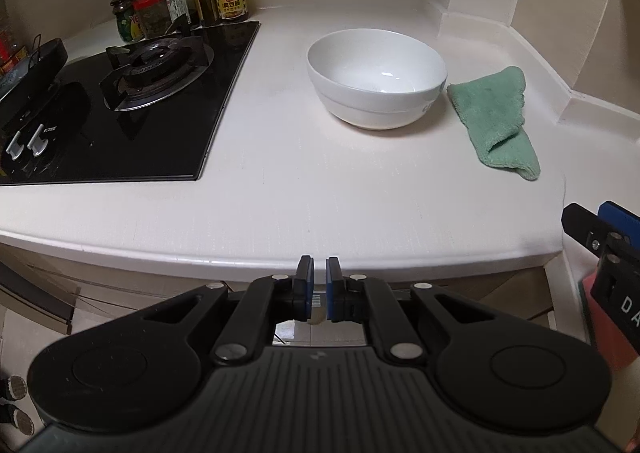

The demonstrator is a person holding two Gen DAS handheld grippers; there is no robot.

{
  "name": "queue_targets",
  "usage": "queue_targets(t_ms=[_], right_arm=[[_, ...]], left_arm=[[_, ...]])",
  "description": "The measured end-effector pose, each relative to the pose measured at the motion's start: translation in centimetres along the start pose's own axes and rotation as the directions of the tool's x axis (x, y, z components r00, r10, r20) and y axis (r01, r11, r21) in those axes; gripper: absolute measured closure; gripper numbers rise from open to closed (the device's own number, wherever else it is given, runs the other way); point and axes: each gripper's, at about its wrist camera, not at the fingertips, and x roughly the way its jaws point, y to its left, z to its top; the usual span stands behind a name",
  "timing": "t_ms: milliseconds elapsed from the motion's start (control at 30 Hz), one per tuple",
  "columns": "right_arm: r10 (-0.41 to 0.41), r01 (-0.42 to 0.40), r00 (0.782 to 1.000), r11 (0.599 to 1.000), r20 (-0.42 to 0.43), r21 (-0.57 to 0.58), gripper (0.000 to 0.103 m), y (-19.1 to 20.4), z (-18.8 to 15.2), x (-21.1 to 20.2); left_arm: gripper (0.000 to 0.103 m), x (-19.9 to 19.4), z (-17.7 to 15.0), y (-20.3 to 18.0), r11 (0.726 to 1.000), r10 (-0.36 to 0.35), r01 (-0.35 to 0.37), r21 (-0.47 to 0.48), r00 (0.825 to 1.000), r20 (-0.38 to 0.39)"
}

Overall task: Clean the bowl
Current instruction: 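Move both tools toward the green towel and white bowl, then grasp the green towel with the right gripper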

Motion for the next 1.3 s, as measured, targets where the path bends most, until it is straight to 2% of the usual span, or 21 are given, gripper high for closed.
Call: queue_targets(t_ms=[733,1300], right_arm=[[-0.055,0.056,0.997,0.998,-0.052,0.021,0.073,0.0,4.4,8.3],[-0.151,0.155,0.985,0.987,-0.087,0.035,0.073,-0.9,5.9,15.2]], left_arm=[[0.097,5.0,6.7,0.9,0.999,-0.029,0.029,0.028,0.999,-0.016],[0.097,8.3,10.9,2.7,0.999,-0.039,0.041,0.031,0.998,-0.043]])
